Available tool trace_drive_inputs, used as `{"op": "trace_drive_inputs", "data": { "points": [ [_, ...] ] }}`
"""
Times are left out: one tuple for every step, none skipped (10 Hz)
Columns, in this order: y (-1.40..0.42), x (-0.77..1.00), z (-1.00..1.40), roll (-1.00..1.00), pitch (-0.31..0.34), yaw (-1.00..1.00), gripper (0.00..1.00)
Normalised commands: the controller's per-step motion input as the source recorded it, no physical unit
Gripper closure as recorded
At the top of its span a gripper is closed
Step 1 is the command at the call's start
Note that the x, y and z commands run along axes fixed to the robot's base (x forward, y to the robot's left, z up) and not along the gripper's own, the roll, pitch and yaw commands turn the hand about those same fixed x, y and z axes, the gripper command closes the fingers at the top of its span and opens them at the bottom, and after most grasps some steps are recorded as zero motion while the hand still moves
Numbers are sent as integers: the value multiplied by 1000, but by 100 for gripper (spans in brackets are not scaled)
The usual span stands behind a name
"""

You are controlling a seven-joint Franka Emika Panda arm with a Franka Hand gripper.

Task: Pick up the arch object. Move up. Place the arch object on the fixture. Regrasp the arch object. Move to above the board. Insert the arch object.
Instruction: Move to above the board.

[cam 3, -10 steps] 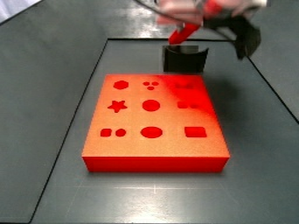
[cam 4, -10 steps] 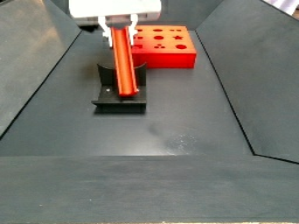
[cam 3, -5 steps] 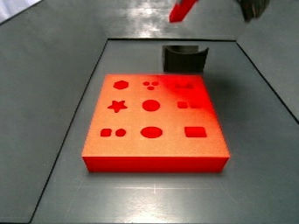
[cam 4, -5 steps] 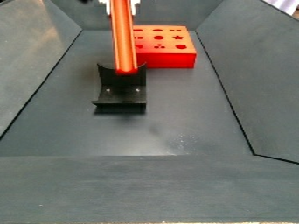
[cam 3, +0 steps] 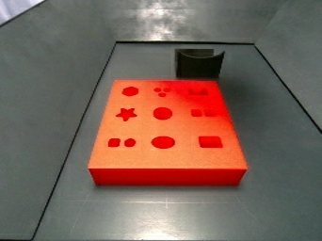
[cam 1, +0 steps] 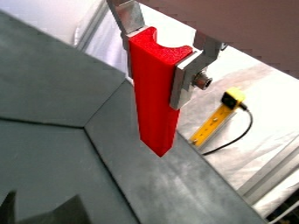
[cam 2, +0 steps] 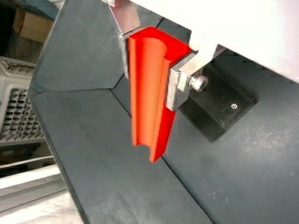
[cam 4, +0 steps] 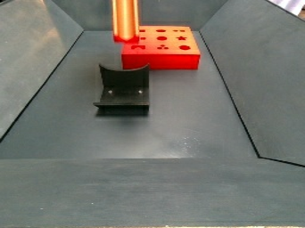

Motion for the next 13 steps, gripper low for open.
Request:
{"op": "trace_drive_inputs", "data": {
  "points": [
    [-1000,-419,233,-1000,-3,-265,100],
    [-1000,-411,201,-1000,-1,-255,100],
    [-1000,-442,219,-1000,-1,-258,100],
    [-1000,-451,210,-1000,4,-259,100],
    [-1000,-455,214,-1000,20,-262,100],
    [-1000,-458,218,-1000,42,-260,100],
    [-1000,-468,217,-1000,55,-256,100],
    [-1000,-490,222,-1000,65,-246,100],
    [-1000,-520,225,-1000,64,-235,100],
    [-804,-442,180,-1000,62,-220,100],
    [-433,-272,97,-736,38,-142,100],
    [-239,-173,52,-530,21,-86,100],
    [-132,-111,33,-368,8,-51,100]
  ]
}}
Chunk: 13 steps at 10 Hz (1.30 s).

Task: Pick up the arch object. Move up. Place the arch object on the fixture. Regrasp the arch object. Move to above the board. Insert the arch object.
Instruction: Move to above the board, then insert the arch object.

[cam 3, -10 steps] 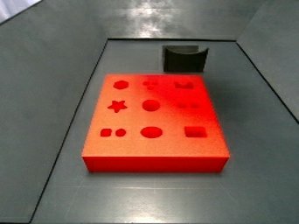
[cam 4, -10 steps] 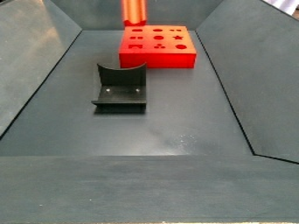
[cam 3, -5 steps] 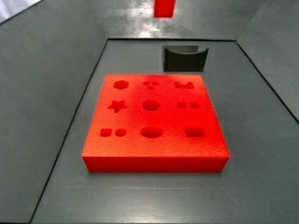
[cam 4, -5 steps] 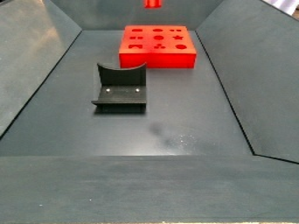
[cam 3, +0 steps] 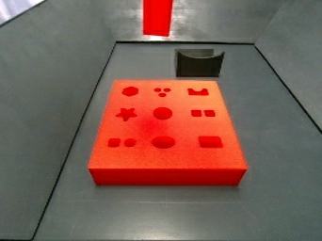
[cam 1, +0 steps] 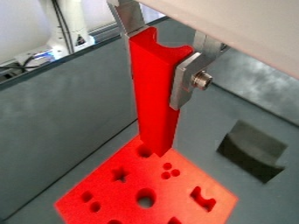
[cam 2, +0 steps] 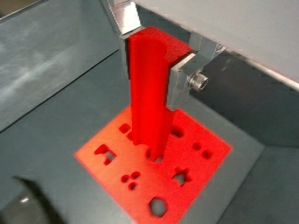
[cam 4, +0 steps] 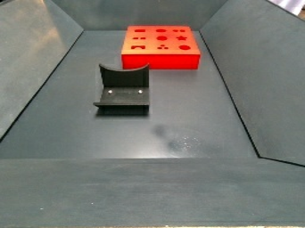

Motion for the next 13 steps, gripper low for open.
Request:
{"op": "trace_drive_inputs", "data": {
  "points": [
    [-64,-70,18,-226,-8,-27,100],
    [0,0,0,0,-7,0,100],
    [86,86,-23,0,0,11,100],
    [277,883,-214,0,123,34,100],
    [449,820,-497,0,0,106,100],
    [529,700,-729,-33,-27,129,100],
    [526,623,-851,-77,-83,94,100],
    [457,574,-814,-84,-110,43,100],
    [149,346,-654,-156,-206,0,100],
    [0,126,-546,-206,-253,0,100],
    [49,114,-617,-170,-231,0,100],
    [69,0,-734,-59,-243,0,100],
    [23,0,-534,34,-189,0,100]
  ]
}}
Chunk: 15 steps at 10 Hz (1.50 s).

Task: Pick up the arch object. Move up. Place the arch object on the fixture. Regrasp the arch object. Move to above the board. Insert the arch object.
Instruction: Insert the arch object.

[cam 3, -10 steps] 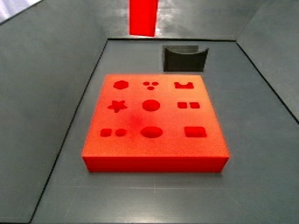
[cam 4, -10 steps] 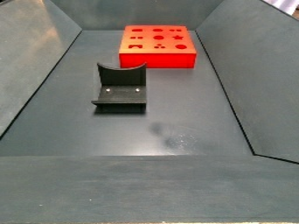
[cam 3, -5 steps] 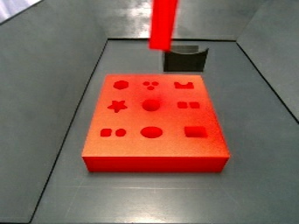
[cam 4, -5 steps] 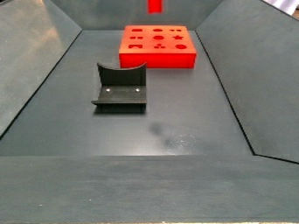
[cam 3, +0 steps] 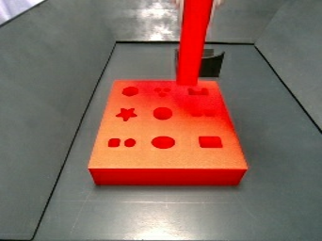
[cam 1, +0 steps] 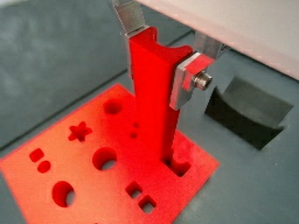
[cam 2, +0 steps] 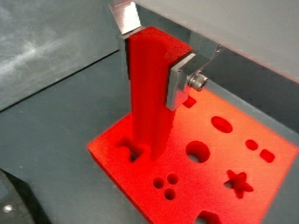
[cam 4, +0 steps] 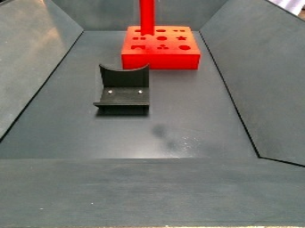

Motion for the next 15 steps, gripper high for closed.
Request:
{"op": "trace_drive_inputs", "data": {
  "points": [
    [131,20,-557,-29,-253,0,100],
    [137,120,-380,-131,-253,0,100],
    [69,183,0,-100,0,0,100],
    [74,337,0,0,91,0,100],
    [17,423,-60,66,0,0,100],
    [9,323,-149,130,0,0,100],
    [11,183,-209,109,-103,0,100],
    [20,0,-123,83,-137,0,100],
    [43,-114,-191,94,-157,0,100],
    [103,-89,-269,199,-171,71,100],
    [103,-143,-311,314,-103,66,100],
    [126,-123,-243,301,-46,43,100],
    [80,-37,-231,267,-23,40,100],
    [0,0,-297,161,-40,11,100],
    [0,0,-497,137,-171,0,100]
  ]
}}
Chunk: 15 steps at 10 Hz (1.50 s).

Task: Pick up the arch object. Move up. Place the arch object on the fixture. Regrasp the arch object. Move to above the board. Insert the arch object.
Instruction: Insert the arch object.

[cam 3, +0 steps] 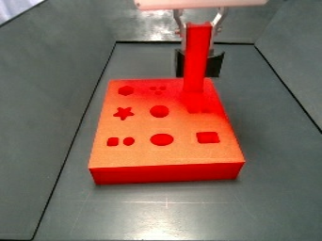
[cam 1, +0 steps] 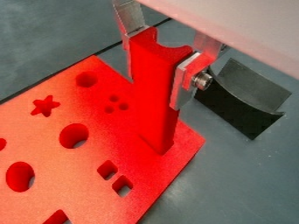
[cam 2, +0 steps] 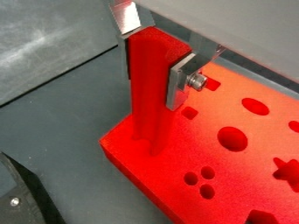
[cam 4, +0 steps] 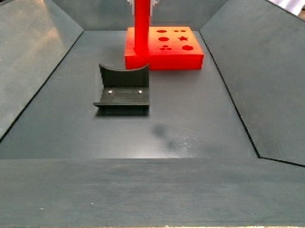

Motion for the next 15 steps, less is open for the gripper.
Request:
{"op": "trace_drive_inputs", "data": {
  "points": [
    [0,-51,-597,167,-267,0,100],
    [0,-29,-534,154,-259,14,100],
    [0,-9,-446,169,-220,51,100],
    [0,-31,-466,181,-227,57,100],
    [0,0,-520,240,-229,226,100],
    [123,0,-457,157,-279,703,100],
    [46,60,-471,77,-230,574,100],
    [0,51,-409,0,-154,311,100],
    [0,20,-437,0,-153,86,100],
    [43,0,-634,0,-249,43,100],
    [0,0,-683,0,-251,3,100],
    [0,189,-660,107,-134,-234,100],
    [0,114,-551,161,-107,-440,100],
    [0,17,-537,151,-97,-363,100],
    [-86,0,-566,39,-146,-186,100]
  ]
}}
